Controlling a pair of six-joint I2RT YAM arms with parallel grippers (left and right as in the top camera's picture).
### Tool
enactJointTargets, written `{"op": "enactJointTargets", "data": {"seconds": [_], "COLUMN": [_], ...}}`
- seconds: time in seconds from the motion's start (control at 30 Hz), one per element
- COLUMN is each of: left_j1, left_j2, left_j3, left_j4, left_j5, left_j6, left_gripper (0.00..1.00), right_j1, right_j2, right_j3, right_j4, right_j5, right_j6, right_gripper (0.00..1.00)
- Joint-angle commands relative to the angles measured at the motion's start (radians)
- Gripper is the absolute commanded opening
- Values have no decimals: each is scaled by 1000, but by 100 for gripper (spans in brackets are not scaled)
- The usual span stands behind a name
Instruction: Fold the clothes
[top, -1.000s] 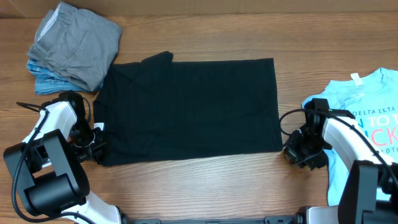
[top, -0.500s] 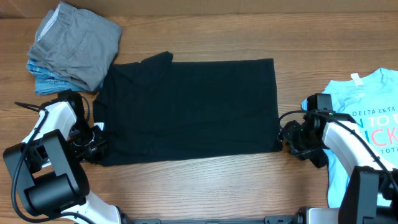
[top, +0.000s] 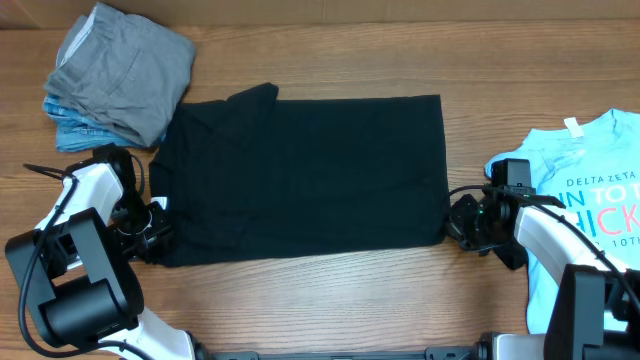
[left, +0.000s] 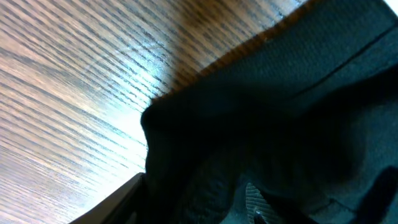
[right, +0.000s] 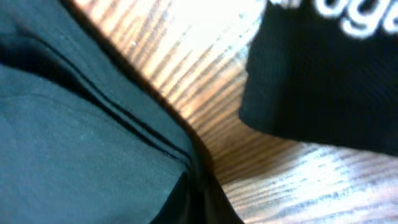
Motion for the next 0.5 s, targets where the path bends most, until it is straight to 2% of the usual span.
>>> {"op": "enactJointTargets", "data": {"seconds": [0.0,0.13,0.23,0.33,0.4,0.47], "left_j1": [5,5,5,5,5,5], "left_j2": [-25,-25,-25,-25,-25,-25], "left_j3": [-9,-6,8,45,75,114], "left_j4": [2,0,-12,-37,-69,-112], "left_j5": [14,14,26,55,58,58], "left_j6": [6,8,11,24,24,32], "left_gripper": [53,53,52,53,53,53], "right_j1": [1,1,1,1,1,1], "right_j2": [-7,-45,-79,-107,-122,-137], "right_j3": [15,37,37,38,46,66], "right_j4": [-80,-251,-345,-352,-337,-334], "right_j5": [85,235,274,273,274,274], "right_j6": [-16,37,79,50,32,6], "right_gripper": [4,4,4,32,40,42]}}
